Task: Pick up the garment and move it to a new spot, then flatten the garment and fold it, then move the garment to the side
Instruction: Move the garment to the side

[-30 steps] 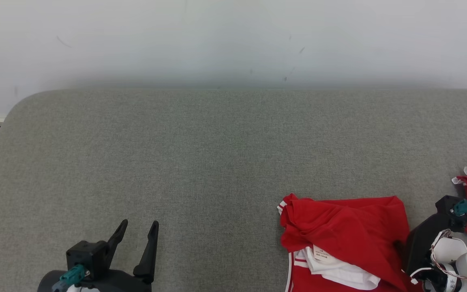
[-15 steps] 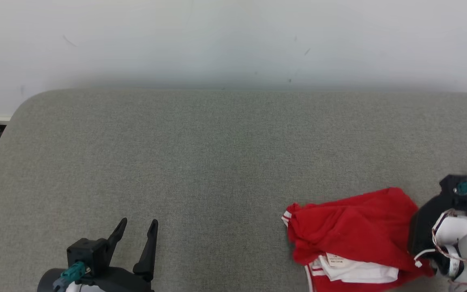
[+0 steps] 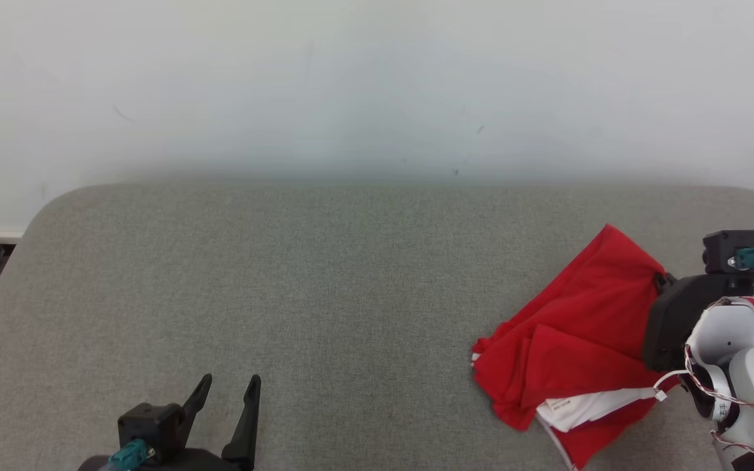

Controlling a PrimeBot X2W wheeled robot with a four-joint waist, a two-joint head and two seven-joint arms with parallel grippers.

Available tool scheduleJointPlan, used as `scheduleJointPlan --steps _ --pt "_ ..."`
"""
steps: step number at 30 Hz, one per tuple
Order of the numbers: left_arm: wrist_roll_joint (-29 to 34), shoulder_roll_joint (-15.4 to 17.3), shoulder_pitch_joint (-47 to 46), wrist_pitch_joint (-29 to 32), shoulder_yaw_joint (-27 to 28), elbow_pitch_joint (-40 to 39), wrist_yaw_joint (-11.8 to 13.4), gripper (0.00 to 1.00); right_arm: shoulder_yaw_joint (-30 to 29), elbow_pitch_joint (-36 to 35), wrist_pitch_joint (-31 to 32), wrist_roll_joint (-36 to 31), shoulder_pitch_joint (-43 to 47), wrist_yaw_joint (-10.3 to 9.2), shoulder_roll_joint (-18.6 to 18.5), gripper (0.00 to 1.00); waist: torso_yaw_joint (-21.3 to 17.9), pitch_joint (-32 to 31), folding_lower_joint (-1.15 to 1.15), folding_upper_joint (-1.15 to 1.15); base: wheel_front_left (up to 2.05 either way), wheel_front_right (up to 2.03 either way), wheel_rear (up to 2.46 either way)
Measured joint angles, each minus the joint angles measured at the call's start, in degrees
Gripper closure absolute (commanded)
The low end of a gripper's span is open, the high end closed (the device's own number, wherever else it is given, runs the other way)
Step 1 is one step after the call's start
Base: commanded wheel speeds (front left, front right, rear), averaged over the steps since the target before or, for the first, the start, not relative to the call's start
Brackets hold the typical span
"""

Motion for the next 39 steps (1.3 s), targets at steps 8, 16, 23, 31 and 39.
scheduleJointPlan --steps 8,16,23,31,39 --pt "-0.26 0.20 2.64 -0.52 0.44 -0.11 0.44 0.00 -4.45 -6.43 -0.93 -0.13 4.10 -0.87 0.11 1.00 -0.94 -2.25 -0.01 0.00 0.00 0.00 0.00" --pt "-0.29 0.20 2.66 -0.76 0.67 -0.36 0.46 0.00 -8.00 -9.91 -0.96 -0.14 5.72 -0.99 0.47 1.00 -1.62 -2.79 -0.01 0.00 0.00 0.00 0.00" --pt "-0.29 0.18 2.66 -0.76 0.56 -0.78 0.46 0.00 -10.25 -9.56 -0.02 -0.13 5.75 -1.00 0.30 1.00 -1.98 -2.80 0.00 -0.01 0.00 0.00 0.00" --pt "-0.29 0.56 2.66 -0.76 0.77 -1.88 0.47 0.00 -13.58 -9.13 1.62 -0.66 5.74 -1.01 0.86 1.00 -2.52 -1.73 0.00 0.00 0.00 0.00 0.00" --pt "-0.29 0.88 2.57 -0.74 1.04 -2.07 0.48 0.00 -18.34 -10.60 2.46 -1.42 5.06 -1.02 0.53 1.00 -3.36 -0.75 0.00 0.00 0.00 0.00 0.00"
